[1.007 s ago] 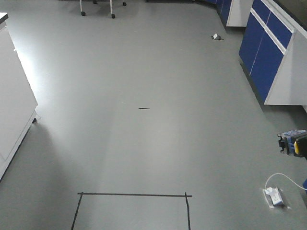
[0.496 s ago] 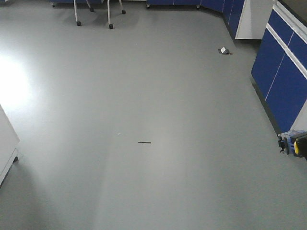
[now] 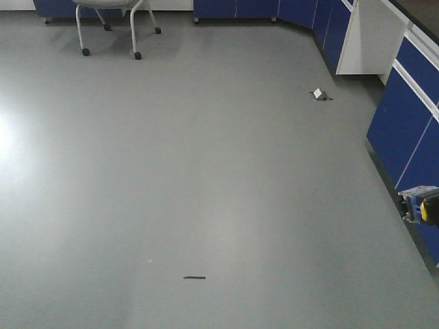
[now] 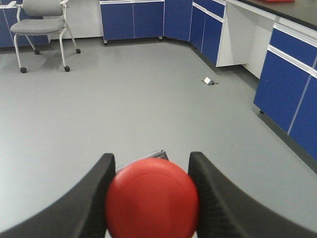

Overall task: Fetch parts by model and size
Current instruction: 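Drive the base to the bench with the red tray, holding both buttons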

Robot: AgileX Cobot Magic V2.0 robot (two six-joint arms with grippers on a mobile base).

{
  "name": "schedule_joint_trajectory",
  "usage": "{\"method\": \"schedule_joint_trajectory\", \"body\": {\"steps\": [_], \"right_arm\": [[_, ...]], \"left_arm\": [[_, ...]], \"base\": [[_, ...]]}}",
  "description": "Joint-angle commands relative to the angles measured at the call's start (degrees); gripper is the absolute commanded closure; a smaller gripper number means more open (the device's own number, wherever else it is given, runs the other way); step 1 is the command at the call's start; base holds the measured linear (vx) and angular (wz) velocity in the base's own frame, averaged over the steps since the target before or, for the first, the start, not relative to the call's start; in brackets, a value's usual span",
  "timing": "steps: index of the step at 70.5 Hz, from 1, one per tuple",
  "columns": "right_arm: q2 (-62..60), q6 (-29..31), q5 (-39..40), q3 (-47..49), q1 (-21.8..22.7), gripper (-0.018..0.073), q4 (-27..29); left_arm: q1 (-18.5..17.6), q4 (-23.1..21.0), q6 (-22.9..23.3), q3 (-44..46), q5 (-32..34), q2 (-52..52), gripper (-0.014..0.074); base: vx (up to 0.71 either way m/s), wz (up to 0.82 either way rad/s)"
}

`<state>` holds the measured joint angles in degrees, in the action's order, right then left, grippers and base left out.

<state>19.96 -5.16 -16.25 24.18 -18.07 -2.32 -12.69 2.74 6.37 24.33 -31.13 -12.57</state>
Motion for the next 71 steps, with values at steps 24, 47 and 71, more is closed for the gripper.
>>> {"method": "schedule_joint_trajectory", "body": {"steps": [24,47,71], "right_arm": [[0.4,0.4,4.7,1.7,0.2,0.0567,-0.3],[0.4,0.4,4.7,1.7,0.2,0.0567,-0.3],[0.4,0.4,4.7,1.7,0.2,0.0567,-0.3]], "left_arm": [[-0.3,0.0,0.0,1.3,4.5,-0.8,0.0603],[-0.3,0.0,0.0,1.3,4.5,-0.8,0.0603],[-0.3,0.0,0.0,1.3,4.5,-0.8,0.0603]], "base": [[0.73,0.03],[0.71,0.07],[0.7,-0.04]]}}
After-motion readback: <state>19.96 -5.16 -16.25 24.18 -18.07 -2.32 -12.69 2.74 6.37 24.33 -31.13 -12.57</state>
